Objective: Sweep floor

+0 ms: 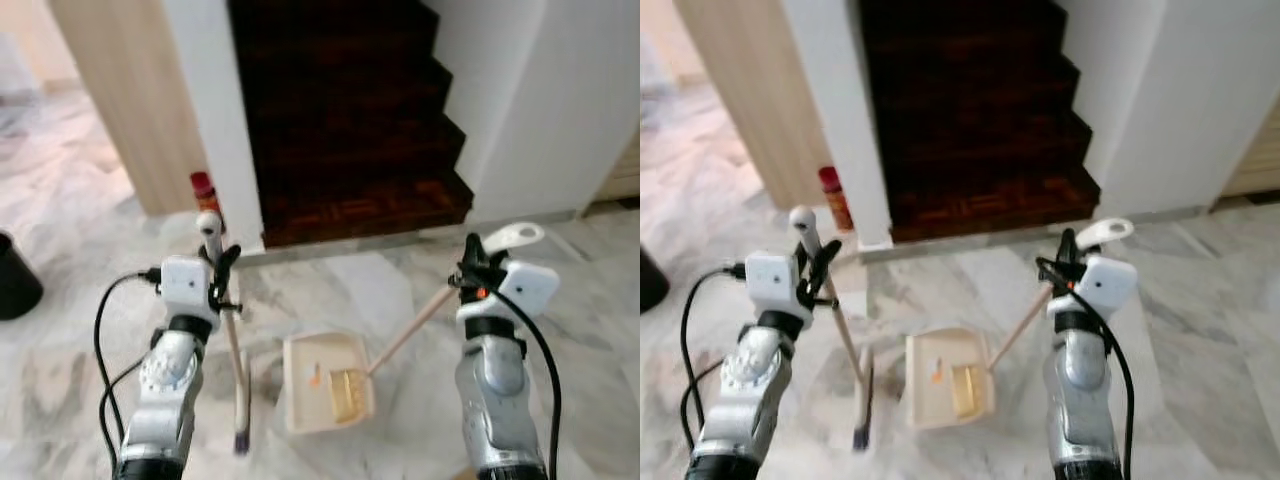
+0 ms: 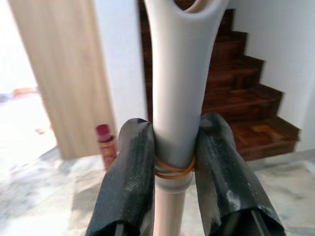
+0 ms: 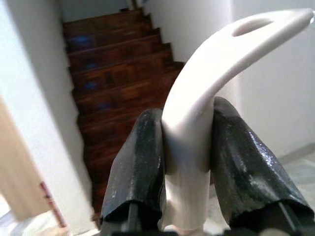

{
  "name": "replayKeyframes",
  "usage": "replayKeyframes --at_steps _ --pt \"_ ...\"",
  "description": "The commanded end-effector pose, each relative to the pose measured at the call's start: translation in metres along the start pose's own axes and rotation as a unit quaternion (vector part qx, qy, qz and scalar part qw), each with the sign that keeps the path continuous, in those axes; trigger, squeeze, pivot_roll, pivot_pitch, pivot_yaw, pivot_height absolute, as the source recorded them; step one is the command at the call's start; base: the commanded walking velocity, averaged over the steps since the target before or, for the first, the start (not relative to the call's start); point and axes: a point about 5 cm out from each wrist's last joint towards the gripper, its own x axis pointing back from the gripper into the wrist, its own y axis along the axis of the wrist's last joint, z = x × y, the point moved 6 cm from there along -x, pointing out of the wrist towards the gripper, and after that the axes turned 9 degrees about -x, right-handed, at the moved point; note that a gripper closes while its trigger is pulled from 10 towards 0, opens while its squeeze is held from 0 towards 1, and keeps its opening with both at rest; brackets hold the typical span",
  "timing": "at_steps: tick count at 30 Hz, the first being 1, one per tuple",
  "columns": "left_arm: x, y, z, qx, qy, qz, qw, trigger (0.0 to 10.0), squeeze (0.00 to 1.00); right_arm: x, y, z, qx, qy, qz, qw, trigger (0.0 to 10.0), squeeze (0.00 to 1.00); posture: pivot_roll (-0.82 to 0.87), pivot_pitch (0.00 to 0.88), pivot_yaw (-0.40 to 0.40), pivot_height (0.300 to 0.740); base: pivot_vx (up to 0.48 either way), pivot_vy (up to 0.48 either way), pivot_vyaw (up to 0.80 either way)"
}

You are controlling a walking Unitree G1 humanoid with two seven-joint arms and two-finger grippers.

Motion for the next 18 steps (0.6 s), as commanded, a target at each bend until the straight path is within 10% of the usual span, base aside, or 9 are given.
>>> replayKeyframes --at_steps 1,18 --pt "-0.0036 0.0152 0.0031 -0.002 0.005 -0.024 1.0 10.0 0.0 -0.0051 0.0145 0.0079 -0.006 0.011 -0.025 1.0 10.0 0.0 0.01 0.0 -0.004 0.74 0.0 0.356 0.0" --pt "-0.0024 0.0151 0.0031 -0.001 0.006 -0.02 1.0 10.0 0.0 -0.004 0.0097 0.0076 -0.015 0.015 -0.01 1.0 10.0 0.0 0.01 0.0 -0.004 0.74 0.0 0.371 0.0"
